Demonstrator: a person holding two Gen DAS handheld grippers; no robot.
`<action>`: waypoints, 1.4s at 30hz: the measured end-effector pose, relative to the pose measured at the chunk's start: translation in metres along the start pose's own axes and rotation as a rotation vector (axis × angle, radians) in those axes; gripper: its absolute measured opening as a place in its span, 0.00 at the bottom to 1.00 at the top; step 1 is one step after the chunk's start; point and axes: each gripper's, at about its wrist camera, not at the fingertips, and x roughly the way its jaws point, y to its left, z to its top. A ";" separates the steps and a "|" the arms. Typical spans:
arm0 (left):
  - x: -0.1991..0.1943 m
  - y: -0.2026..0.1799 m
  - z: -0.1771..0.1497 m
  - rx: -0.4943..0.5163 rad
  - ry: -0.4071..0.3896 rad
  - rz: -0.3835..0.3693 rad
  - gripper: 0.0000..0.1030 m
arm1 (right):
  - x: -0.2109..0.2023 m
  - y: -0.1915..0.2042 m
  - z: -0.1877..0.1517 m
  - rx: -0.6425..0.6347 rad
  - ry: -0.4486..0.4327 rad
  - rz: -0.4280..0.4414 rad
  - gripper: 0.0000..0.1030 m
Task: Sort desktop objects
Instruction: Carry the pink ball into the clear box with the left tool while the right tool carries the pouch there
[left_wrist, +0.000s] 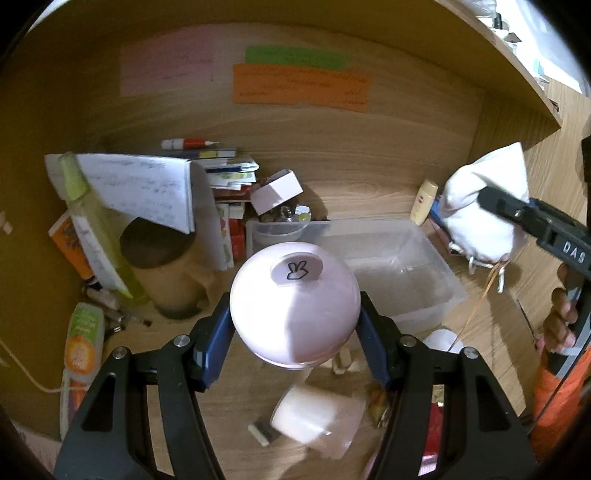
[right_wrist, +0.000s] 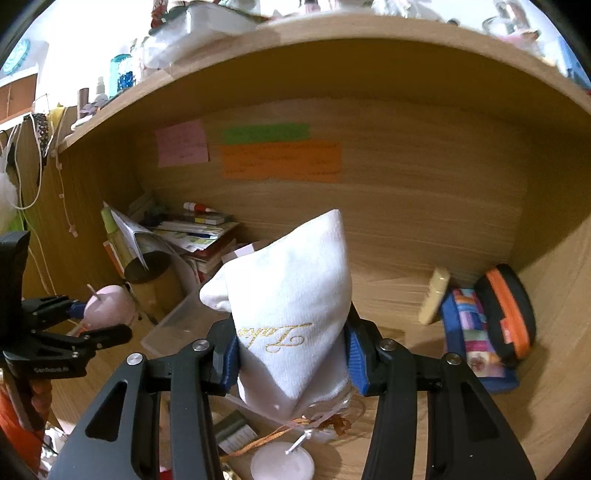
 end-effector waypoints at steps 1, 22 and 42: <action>0.004 0.000 0.003 0.003 0.005 0.000 0.61 | 0.007 0.001 -0.001 0.004 0.013 0.009 0.42; 0.120 -0.010 0.023 0.027 0.254 -0.020 0.61 | 0.117 -0.012 -0.044 0.071 0.297 0.052 0.42; 0.143 -0.033 0.014 0.136 0.326 0.038 0.61 | 0.137 -0.005 -0.056 0.022 0.383 0.024 0.44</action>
